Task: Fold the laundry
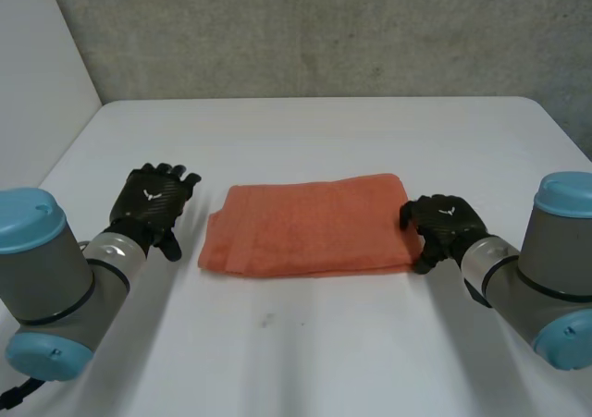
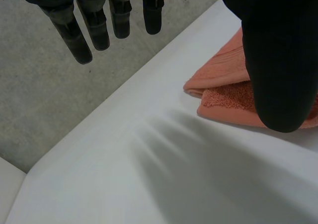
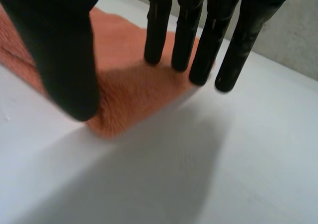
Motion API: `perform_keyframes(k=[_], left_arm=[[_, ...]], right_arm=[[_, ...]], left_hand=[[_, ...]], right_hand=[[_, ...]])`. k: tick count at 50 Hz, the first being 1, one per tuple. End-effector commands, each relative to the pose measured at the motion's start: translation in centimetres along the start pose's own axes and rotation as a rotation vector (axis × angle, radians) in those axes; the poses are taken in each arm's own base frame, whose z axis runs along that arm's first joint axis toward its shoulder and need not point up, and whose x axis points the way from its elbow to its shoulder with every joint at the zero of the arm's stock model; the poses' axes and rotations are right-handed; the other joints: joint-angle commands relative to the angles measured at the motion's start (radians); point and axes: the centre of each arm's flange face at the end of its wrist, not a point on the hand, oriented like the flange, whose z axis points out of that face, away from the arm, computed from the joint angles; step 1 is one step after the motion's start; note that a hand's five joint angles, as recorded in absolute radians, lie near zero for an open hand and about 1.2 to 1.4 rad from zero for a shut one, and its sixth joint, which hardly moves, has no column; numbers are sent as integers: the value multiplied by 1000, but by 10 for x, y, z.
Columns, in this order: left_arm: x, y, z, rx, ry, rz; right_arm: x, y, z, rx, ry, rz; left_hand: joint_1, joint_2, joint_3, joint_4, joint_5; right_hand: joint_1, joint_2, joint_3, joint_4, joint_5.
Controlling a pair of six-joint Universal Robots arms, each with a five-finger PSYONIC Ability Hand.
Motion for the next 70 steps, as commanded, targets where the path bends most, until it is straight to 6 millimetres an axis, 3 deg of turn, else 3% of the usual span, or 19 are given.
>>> perform_keyframes(k=[1, 11, 17, 23, 29, 37, 43, 44, 46, 47, 49, 51, 54, 56, 57, 58, 61, 66, 70], left_arm=[[-1, 0, 0, -1, -2, 0], [-1, 0, 0, -2, -1, -1], [0, 1, -1, -3, -1, -1], [0, 1, -1, -4, 1, -1], [0, 1, -2, -4, 1, -1], [0, 1, -2, -4, 1, -1], [-1, 0, -2, -1, -2, 0], [-1, 0, -2, -1, -4, 0], [-2, -1, -1, 0, -9, -1], [-3, 0, -1, -2, -10, -1], [-7, -3, -1, 5, -23, -2], [-10, -6, -1, 14, -32, -2], [-14, -9, -2, 23, -45, -7], [-18, -10, -1, 27, -57, -23], [-18, -10, -1, 27, -57, -23], [-18, -11, -1, 29, -57, -29], [-17, -12, -1, 31, -53, -51], [-16, -23, 3, 67, -42, -85], [-10, -50, 10, 154, -15, -126]], right_arm=[[10, 2, 7, 0, 20, 5], [7, 7, 5, -15, 9, 22], [5, 8, 4, -19, 5, 27], [5, 8, 6, -11, 7, 24], [5, 16, 16, -8, 13, 33], [7, -16, 26, 100, 35, 10], [-42, -81, 26, 245, -51, -71], [-62, -95, 22, 270, -98, -88], [-73, -101, 21, 280, -125, -97], [-97, -104, 19, 287, -184, -117], [-140, -105, 16, 308, -279, -162], [-152, -102, 15, 310, -306, -181], [-205, -77, 9, 292, -417, -281], [-218, -59, 9, 260, -448, -319], [-219, -58, 9, 259, -448, -320], [-227, -37, 13, 215, -454, -368], [-223, -43, 16, 220, -407, -366], [-211, -65, 13, 243, -322, -299], [-172, -97, 11, 264, -242, -123]], left_hand=[[-24, -25, -34, -29, -43], [-24, -25, -34, -29, -43], [-24, -25, -34, -29, -43], [-24, -25, -34, -29, -43], [-24, -25, -34, -29, -43], [-24, -25, -34, -29, -43], [-24, -25, -34, -29, -43], [-24, -25, -34, -29, -43], [-24, -25, -34, -29, -43], [-24, -25, -34, -29, -43], [-24, -25, -34, -29, -43], [-24, -25, -34, -29, -43], [-24, -25, -34, -29, -43], [-24, -25, -34, -29, -43], [-24, -25, -34, -29, -43], [-24, -25, -34, -29, -43], [-24, -25, -34, -29, -43], [-23, -24, -33, -28, -42], [-14, -15, -25, -19, -34]], right_hand=[[540, 443, 458, 460, 474], [118, 21, 36, 38, 52], [108, 12, 26, 28, 43], [269, 173, 187, 190, 204], [846, 750, 765, 767, 781], [847, 751, 765, 767, 781], [847, 751, 765, 767, 781], [847, 751, 765, 767, 781], [847, 751, 765, 767, 781], [847, 751, 765, 767, 781], [847, 751, 765, 767, 781], [847, 751, 765, 767, 781], [847, 751, 765, 767, 781], [847, 751, 765, 767, 781], [847, 751, 765, 767, 781], [714, 618, 632, 635, 649], [-123, -220, -205, -203, -189], [-375, -471, -457, -454, -440], [-375, -471, -457, -454, -440]])
